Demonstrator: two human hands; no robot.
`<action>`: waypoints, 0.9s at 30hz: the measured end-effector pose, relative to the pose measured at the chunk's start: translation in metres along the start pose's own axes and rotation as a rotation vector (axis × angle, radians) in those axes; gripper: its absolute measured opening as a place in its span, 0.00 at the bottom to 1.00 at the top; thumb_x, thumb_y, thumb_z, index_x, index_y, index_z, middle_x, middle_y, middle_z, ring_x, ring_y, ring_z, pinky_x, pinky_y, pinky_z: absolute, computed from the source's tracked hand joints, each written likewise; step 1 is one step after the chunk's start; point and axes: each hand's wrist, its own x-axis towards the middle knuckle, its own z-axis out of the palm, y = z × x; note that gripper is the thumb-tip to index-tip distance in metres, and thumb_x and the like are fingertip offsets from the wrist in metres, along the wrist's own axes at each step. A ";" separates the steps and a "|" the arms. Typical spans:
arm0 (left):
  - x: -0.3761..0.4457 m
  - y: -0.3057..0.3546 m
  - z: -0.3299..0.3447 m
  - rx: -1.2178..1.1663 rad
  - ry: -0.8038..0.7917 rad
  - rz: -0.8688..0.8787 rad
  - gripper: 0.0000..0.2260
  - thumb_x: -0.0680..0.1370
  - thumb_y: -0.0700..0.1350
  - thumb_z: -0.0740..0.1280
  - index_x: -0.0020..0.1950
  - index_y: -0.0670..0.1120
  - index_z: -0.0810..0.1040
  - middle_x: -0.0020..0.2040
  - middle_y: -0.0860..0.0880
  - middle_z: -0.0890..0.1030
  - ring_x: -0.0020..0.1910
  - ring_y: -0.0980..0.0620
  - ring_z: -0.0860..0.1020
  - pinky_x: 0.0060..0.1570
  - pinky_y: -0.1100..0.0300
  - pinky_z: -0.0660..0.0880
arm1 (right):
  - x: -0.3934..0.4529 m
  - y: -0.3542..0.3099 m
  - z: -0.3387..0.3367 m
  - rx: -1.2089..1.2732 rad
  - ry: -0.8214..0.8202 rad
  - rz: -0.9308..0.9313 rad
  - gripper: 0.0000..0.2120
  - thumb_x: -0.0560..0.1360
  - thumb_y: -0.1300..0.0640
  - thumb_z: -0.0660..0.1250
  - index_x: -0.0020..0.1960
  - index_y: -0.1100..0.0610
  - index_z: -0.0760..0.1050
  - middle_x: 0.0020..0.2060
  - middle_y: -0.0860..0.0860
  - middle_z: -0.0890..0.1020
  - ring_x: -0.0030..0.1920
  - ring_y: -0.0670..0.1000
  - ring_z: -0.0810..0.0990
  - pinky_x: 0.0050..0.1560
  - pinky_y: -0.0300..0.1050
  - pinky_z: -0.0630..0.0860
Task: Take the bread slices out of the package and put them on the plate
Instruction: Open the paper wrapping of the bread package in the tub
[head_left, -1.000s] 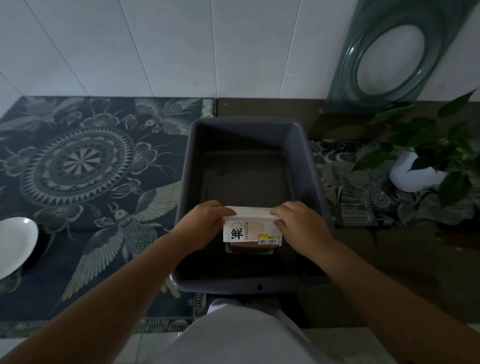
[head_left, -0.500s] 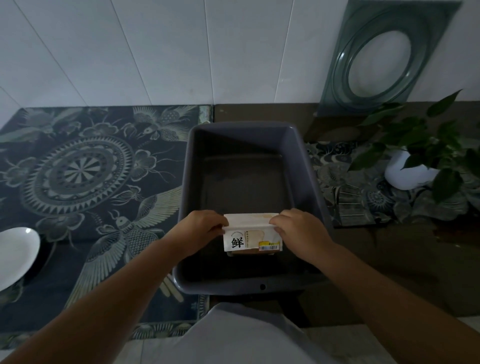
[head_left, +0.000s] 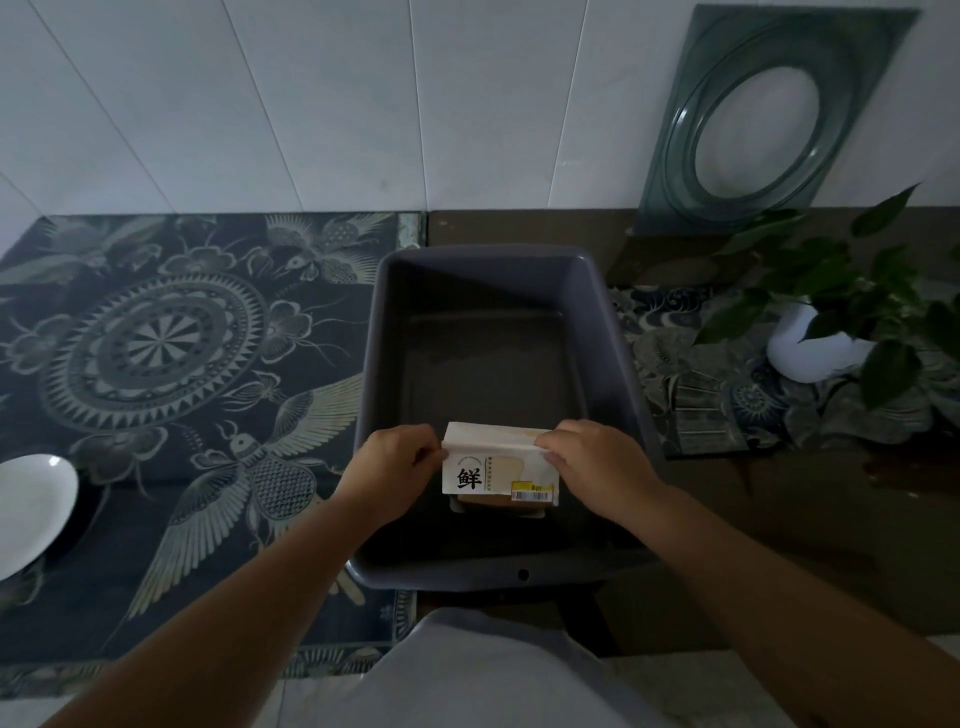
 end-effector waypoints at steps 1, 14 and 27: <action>0.000 0.000 0.002 -0.020 -0.002 -0.047 0.07 0.76 0.45 0.70 0.39 0.49 0.77 0.36 0.56 0.79 0.35 0.57 0.77 0.35 0.55 0.78 | 0.000 0.000 0.000 0.002 -0.008 0.001 0.04 0.72 0.57 0.71 0.47 0.52 0.80 0.38 0.49 0.80 0.38 0.50 0.79 0.30 0.40 0.68; -0.005 0.004 0.007 -0.076 -0.069 -0.163 0.05 0.76 0.50 0.70 0.43 0.56 0.74 0.38 0.58 0.79 0.36 0.63 0.77 0.30 0.72 0.69 | 0.002 0.001 0.000 0.176 0.020 0.123 0.10 0.76 0.58 0.66 0.57 0.53 0.79 0.48 0.50 0.80 0.46 0.51 0.80 0.39 0.43 0.76; -0.018 0.020 0.005 -0.084 0.074 0.095 0.08 0.76 0.42 0.71 0.55 0.45 0.83 0.47 0.48 0.81 0.42 0.51 0.80 0.42 0.54 0.80 | -0.022 -0.010 -0.003 0.229 0.142 0.149 0.08 0.76 0.58 0.68 0.55 0.56 0.80 0.52 0.51 0.81 0.49 0.49 0.80 0.43 0.40 0.76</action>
